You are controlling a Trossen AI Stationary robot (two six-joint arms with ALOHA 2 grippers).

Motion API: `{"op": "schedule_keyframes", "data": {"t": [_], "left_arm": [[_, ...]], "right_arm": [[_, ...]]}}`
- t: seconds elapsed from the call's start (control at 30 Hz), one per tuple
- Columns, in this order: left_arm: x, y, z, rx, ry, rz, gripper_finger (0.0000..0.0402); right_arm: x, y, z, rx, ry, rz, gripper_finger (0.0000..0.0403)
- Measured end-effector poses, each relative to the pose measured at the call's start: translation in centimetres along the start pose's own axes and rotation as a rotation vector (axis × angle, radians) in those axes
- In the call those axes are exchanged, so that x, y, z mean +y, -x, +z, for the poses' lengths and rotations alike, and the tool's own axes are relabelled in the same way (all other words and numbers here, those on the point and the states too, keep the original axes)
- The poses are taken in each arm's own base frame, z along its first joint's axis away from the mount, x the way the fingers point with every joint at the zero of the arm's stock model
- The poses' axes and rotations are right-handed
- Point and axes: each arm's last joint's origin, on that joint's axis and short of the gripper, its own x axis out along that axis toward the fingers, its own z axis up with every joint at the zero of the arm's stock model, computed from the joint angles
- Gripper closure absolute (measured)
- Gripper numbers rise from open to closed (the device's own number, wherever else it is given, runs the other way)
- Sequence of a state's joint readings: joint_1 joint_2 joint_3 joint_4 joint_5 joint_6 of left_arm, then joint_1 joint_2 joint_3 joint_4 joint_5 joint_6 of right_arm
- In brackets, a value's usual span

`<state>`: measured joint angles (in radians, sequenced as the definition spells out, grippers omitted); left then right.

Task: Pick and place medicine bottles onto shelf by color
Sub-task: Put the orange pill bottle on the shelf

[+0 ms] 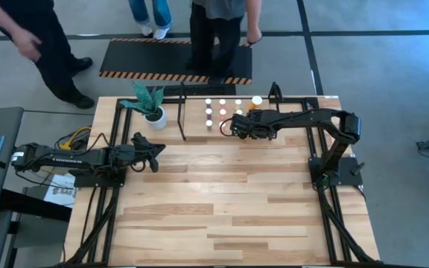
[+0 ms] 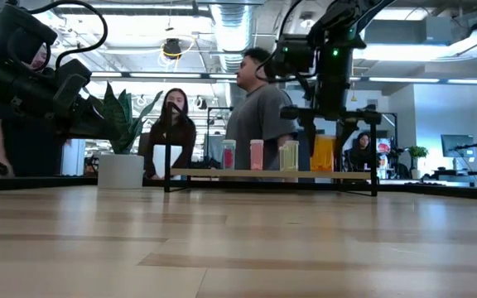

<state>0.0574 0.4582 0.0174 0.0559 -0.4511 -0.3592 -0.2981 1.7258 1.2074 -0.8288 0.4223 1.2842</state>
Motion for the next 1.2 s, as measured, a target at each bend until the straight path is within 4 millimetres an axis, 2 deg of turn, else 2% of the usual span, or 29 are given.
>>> {"op": "schedule_keyframes", "data": {"t": [0.43, 0.93, 1.2], "left_arm": [[0.0, 0.0, 0.0, 0.0, 0.0, 0.001, 0.0388], [0.0, 0.0, 0.0, 0.0, 0.0, 0.0, 0.0388], [0.0, 0.0, 0.0, 0.0, 0.0, 0.0, 0.0388]], "right_arm": [[-0.2, -0.4, 0.1, -0.016, 0.019, -0.04, 0.0192], [-0.6, -1.1, 1.1, -0.027, -0.011, -0.064, 0.0191], [-0.4, -1.5, 1.0, -0.024, -0.01, -0.065, 0.0172]]}}
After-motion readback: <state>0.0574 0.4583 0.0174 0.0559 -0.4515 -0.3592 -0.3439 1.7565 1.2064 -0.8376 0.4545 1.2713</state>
